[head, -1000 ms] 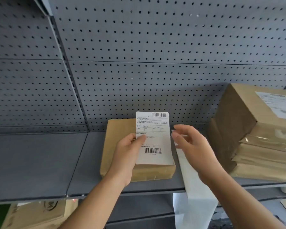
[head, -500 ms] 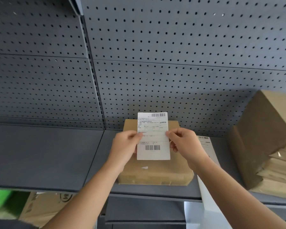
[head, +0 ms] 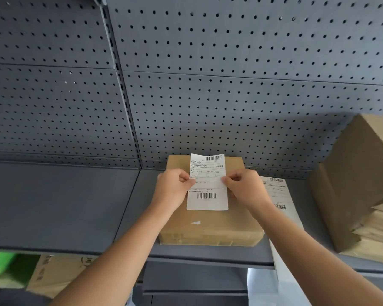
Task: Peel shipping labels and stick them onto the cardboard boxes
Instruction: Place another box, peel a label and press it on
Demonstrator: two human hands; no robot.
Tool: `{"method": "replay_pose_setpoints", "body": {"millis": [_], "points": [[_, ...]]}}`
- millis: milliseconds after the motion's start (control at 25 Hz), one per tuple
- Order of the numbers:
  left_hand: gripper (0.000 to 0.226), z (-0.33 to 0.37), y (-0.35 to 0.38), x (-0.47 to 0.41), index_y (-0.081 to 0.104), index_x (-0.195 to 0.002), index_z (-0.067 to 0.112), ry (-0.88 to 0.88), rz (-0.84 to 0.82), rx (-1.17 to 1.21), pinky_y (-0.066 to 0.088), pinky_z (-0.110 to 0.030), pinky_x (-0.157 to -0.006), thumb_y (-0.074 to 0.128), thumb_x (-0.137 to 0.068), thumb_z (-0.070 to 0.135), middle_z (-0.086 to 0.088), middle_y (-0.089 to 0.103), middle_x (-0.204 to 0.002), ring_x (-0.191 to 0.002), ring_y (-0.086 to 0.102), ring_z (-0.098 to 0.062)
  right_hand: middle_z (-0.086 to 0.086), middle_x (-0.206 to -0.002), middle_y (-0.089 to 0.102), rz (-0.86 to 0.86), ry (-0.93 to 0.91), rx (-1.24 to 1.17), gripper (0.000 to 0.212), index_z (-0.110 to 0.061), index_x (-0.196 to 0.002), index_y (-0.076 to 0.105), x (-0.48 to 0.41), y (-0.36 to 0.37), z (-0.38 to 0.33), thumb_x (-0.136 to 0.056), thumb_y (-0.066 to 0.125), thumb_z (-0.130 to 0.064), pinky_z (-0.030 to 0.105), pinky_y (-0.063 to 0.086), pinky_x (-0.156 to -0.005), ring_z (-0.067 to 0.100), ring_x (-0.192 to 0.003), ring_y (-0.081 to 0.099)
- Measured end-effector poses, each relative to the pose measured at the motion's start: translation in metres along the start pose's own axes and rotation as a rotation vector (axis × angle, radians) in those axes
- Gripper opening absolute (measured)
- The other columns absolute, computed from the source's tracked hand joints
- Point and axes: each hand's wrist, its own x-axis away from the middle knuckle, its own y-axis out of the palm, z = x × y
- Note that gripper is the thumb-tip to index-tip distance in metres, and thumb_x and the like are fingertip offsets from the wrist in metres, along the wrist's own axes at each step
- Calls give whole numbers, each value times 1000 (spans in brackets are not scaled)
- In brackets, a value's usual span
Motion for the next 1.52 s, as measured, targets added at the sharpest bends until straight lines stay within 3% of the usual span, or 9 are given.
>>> {"method": "replay_pose_setpoints", "body": {"millis": [240, 560, 760, 920, 1040, 1120, 1200, 1280, 1520], "points": [[9, 2, 5, -5, 76, -91, 13, 8, -39, -109, 58, -37, -79, 76, -90, 22, 9, 65, -75, -87, 69, -20, -1, -79, 71, -3, -42, 183, 14, -15, -81, 70, -4, 7, 7, -91, 67, -24, 35, 56, -66, 22, -76, 68], [12, 5, 9, -5, 72, -87, 3, 3, -46, -205, 60, -45, -76, 72, -91, 15, -11, 74, -87, -85, 71, -32, 6, -80, 71, 9, -55, 269, 12, -9, -84, 66, -6, 12, 4, -88, 66, -19, 37, 57, -66, 28, -78, 68], [22, 6, 8, -5, 65, -105, 9, -7, -64, -273, 58, -44, -77, 74, -91, 23, -7, 70, -98, -90, 69, -30, 4, -87, 69, 22, -68, 286, 9, -10, -90, 63, -6, 13, 6, -89, 65, -19, 34, 56, -65, 24, -77, 66], [31, 2, 5, 2, 59, -128, 15, 151, -21, -318, 51, -33, -78, 63, -99, 26, -3, 64, -120, -104, 64, -23, 2, -91, 65, 94, -174, 295, 10, -13, -98, 62, -3, 11, 10, -94, 57, -21, 35, 53, -68, 22, -78, 62], [45, 0, 6, -2, 45, -151, 17, 355, -34, -405, 42, -33, -107, 46, -107, 26, 3, 49, -153, -140, 46, -17, 5, -116, 65, 123, -407, 395, 27, -9, -117, 66, -5, 17, 11, -95, 50, -13, 34, 51, -76, 26, -97, 62], [51, 1, 9, -11, 32, -159, 16, 417, -123, -478, 22, -30, -122, 37, -109, 26, 2, 34, -165, -153, 27, -15, 7, -131, 61, 32, -531, 487, 36, -7, -129, 61, -11, 24, 9, -96, 48, -12, 38, 51, -90, 28, -117, 58], [53, 0, 14, -20, 23, -162, 14, 449, -230, -578, 8, -31, -126, 29, -111, 29, -1, 23, -170, -157, 16, -15, 9, -143, 55, -75, -586, 572, 41, -7, -138, 54, -17, 33, 7, -99, 45, -15, 42, 43, -106, 27, -134, 48], [55, -5, 19, -25, 17, -163, 15, 445, -302, -657, 4, -32, -128, 23, -111, 33, -1, 16, -172, -158, 11, -14, 10, -150, 49, -130, -603, 637, 45, -7, -144, 48, -21, 41, 7, -102, 39, -20, 44, 31, -117, 26, -142, 38], [58, -12, 18, -26, 8, -164, 16, 431, -337, -730, 5, -33, -129, 18, -110, 38, 1, 4, -173, -158, 3, -10, -3, -166, 18, -174, -508, 780, 53, -18, -157, 24, -21, 40, 14, -107, 24, -36, 38, 5, -124, 11, -152, 12]]}}
